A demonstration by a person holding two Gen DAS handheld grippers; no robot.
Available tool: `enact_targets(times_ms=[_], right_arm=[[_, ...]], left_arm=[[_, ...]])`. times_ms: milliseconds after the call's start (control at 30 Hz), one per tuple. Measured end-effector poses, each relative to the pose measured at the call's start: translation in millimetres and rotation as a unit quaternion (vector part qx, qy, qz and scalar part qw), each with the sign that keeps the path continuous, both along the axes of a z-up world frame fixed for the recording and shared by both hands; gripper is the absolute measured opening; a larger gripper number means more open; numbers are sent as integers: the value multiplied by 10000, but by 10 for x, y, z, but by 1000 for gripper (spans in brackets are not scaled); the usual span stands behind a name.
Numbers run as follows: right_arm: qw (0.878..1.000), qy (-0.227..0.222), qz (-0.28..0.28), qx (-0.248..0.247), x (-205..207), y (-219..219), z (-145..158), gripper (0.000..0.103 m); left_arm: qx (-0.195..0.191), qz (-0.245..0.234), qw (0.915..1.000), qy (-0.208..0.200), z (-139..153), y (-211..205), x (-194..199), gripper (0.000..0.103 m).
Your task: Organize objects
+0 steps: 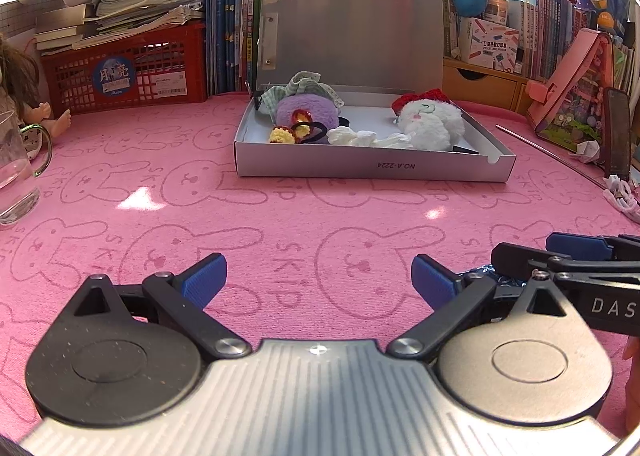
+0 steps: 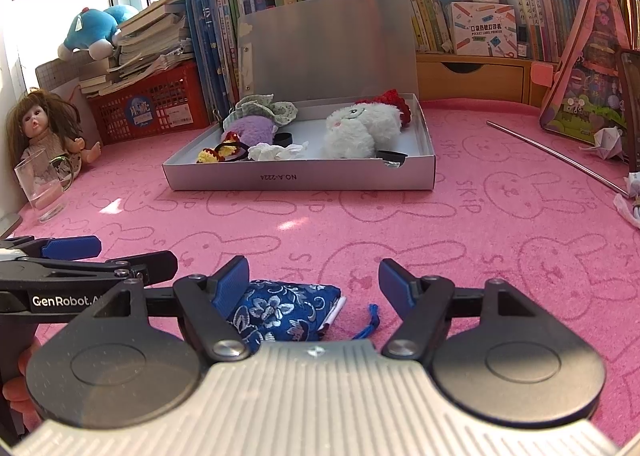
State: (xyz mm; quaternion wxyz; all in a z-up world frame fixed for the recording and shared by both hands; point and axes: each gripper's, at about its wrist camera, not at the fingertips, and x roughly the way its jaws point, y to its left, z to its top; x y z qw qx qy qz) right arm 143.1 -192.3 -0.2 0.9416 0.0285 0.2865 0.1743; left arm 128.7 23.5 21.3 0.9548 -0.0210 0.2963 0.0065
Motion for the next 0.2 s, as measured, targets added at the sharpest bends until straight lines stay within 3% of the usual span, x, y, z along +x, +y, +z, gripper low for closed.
enact_targets(times_ms=[200], right_arm=[[10000, 5, 0, 6, 1, 4, -5, 82]], left_arm=[[17, 0, 10000, -1, -2, 2, -3, 100]])
